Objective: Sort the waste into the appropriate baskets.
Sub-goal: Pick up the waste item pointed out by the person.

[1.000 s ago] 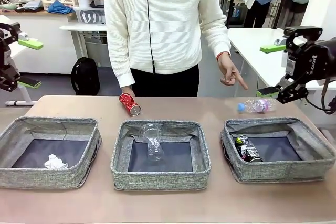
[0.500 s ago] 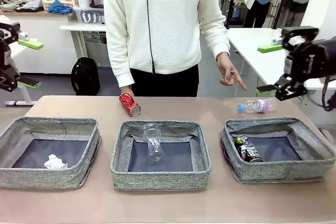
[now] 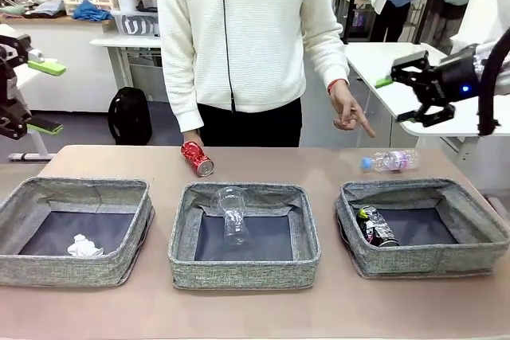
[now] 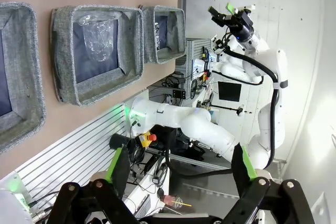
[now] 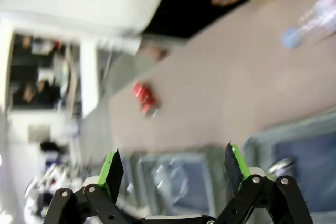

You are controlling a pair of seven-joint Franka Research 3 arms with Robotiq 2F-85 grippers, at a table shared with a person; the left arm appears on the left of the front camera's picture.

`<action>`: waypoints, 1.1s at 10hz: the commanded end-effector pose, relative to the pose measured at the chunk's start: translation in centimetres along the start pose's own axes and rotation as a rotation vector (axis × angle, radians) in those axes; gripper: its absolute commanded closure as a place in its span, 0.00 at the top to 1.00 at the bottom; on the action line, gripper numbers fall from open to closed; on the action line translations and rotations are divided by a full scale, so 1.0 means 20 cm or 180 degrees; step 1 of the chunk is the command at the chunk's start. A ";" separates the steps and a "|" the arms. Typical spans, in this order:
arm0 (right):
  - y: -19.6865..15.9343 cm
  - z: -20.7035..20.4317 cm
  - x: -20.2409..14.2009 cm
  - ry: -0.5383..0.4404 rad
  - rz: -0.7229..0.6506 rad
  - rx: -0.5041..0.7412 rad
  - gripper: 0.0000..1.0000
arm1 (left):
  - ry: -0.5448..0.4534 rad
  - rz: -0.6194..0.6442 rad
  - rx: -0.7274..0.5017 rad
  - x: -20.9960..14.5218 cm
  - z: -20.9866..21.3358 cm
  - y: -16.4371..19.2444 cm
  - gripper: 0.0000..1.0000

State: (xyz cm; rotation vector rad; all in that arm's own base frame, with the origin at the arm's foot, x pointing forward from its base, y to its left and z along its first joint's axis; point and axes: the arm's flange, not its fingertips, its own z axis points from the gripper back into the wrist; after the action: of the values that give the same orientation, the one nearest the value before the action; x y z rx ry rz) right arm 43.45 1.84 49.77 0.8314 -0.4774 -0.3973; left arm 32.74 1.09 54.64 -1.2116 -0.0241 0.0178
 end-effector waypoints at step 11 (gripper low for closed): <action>-0.13 -0.18 0.24 0.2038 0.4706 -0.0799 1.00 | 0.0026 -0.0063 0.0028 -0.01 0.02 0.00 1.00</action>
State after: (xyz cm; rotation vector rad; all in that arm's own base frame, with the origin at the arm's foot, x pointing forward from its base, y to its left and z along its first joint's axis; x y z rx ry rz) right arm 48.28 2.33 45.93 0.2143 -0.2817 0.4780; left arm 32.75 1.14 54.71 -1.2114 -0.0250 0.0175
